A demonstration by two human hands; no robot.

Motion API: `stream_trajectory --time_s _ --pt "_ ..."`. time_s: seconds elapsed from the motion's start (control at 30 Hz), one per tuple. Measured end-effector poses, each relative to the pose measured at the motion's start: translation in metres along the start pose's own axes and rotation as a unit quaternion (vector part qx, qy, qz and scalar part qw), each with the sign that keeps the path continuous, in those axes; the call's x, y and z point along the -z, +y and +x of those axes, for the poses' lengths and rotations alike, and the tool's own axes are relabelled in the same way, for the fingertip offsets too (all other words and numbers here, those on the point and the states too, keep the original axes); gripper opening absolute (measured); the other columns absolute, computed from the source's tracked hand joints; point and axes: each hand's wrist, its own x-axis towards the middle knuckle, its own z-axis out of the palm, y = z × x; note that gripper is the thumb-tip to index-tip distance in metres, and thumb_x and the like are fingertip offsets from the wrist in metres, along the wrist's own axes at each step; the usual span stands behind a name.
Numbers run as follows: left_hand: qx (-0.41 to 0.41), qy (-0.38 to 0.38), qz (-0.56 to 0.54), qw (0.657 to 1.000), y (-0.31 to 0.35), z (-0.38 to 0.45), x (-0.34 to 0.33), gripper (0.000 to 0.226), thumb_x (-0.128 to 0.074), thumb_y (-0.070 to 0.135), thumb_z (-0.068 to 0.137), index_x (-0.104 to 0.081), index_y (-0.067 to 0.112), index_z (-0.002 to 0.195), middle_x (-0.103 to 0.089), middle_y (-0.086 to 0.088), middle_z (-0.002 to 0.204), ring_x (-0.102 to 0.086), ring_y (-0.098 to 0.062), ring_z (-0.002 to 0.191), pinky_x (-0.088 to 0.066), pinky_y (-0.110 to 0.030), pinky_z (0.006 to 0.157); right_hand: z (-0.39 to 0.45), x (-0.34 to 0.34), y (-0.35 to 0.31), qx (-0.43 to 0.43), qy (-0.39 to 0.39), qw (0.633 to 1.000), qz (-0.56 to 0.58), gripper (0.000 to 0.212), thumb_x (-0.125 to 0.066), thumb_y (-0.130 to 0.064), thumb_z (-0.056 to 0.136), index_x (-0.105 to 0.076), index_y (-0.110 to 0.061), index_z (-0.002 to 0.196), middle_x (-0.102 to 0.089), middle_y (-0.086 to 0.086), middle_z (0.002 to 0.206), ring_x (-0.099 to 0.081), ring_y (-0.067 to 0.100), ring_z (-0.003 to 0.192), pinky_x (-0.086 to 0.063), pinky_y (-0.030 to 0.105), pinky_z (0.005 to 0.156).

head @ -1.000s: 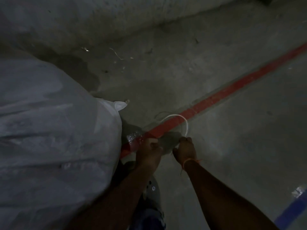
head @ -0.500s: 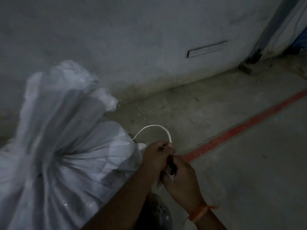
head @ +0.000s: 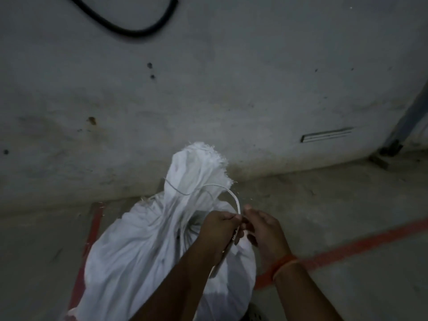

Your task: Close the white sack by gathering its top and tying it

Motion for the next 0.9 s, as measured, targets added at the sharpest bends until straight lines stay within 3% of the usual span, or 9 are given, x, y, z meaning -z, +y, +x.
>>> stream_trajectory --time_s 0.17,0.27,0.33,0.47,0.57,0.6,0.67,0.77,0.9 --pt "-0.03 0.036 0.093 0.995 -0.007 0.001 0.031 0.032 -0.06 0.02 0.094 -0.077 -0.001 0.078 -0.074 -0.025 0.072 -0.059 -0.017 0.052 -0.045 -0.03 0.056 -0.001 -0.04 0.021 0.01 -0.008 1.0 0.007 0.03 -0.055 -0.027 0.097 -0.073 -0.005 0.086 -0.067 0.016 0.073 -0.058 0.023 0.066 -0.04 0.032 0.061" --pt "-0.045 0.041 0.149 0.987 -0.012 -0.001 0.042 0.033 -0.061 0.02 0.097 -0.078 0.004 0.074 -0.07 -0.004 0.056 -0.059 -0.005 0.043 -0.045 -0.018 0.048 0.006 -0.051 0.036 0.015 -0.002 1.0 0.024 0.032 -0.054 -0.023 0.098 -0.069 0.001 0.084 -0.063 0.032 0.074 -0.056 0.029 0.065 -0.044 0.038 0.06" --pt "-0.085 0.037 0.217 0.972 -0.015 0.001 0.046 0.035 -0.058 0.02 0.097 -0.075 0.009 0.068 -0.066 0.0 0.052 -0.06 -0.004 0.044 -0.049 -0.02 0.05 0.014 -0.056 0.042 0.017 -0.009 0.999 0.026 0.033 -0.054 -0.024 0.098 -0.069 0.001 0.081 -0.062 0.038 0.077 -0.058 0.03 0.065 -0.047 0.04 0.06" --pt "-0.131 0.016 0.323 0.937 -0.015 0.008 0.048 0.028 -0.056 0.015 0.089 -0.074 0.004 0.071 -0.075 -0.013 0.067 -0.072 -0.024 0.063 -0.06 -0.042 0.067 0.028 -0.063 0.047 0.055 0.015 0.998 -0.007 0.037 -0.055 -0.033 0.097 -0.068 -0.011 0.071 -0.065 0.013 0.062 -0.058 0.021 0.057 -0.045 0.031 0.051" --pt "-0.155 0.103 0.289 0.939 -0.012 0.004 0.047 0.019 -0.061 0.021 0.084 -0.078 0.02 0.09 -0.077 0.005 0.079 -0.073 -0.011 0.075 -0.06 -0.039 0.077 0.033 -0.061 0.044 0.061 0.055 0.995 0.058 0.037 -0.053 -0.028 0.099 -0.065 -0.009 0.069 -0.065 0.011 0.065 -0.061 0.02 0.06 -0.047 0.032 0.054" --pt "-0.16 0.2 0.286 0.923 -0.013 0.005 0.05 0.024 -0.066 0.025 0.082 -0.074 0.025 0.105 -0.075 0.009 0.092 -0.071 -0.009 0.089 -0.059 -0.036 0.084 0.034 -0.059 0.043 0.043 0.063 0.993 0.092 0.037 -0.052 -0.027 0.1 -0.064 -0.009 0.069 -0.064 0.01 0.064 -0.062 0.019 0.059 -0.048 0.031 0.053" --pt "-0.147 0.351 0.34 0.86 -0.018 0.013 0.06 0.072 -0.076 0.039 0.072 -0.05 0.019 0.137 -0.06 -0.002 0.13 -0.055 -0.021 0.124 -0.049 -0.039 0.103 0.038 -0.054 0.042 -0.003 0.08 0.986 0.143 0.036 -0.051 -0.026 0.1 -0.063 -0.01 0.07 -0.061 0.007 0.06 -0.06 0.017 0.051 -0.044 0.026 0.046" --pt "-0.072 0.353 0.435 0.825 -0.032 0.038 0.071 0.132 -0.084 0.058 0.058 -0.01 0.006 0.154 -0.023 -0.019 0.158 -0.022 -0.037 0.147 -0.025 -0.047 0.121 0.043 -0.047 0.044 -0.059 0.092 0.97 0.218 0.029 -0.049 -0.017 0.099 -0.058 -0.007 0.073 -0.052 0.007 0.057 -0.048 0.013 0.039 -0.033 0.02 0.036" --pt "-0.052 0.331 0.464 0.82 -0.045 0.065 0.073 0.144 -0.087 0.054 0.053 0.002 0.006 0.156 -0.03 -0.021 0.156 -0.032 -0.037 0.144 -0.029 -0.045 0.121 0.042 -0.048 0.042 -0.113 0.098 0.949 0.276 0.03 -0.046 -0.013 0.099 -0.055 -0.006 0.071 -0.049 0.004 0.051 -0.045 0.011 0.033 -0.028 0.018 0.03"
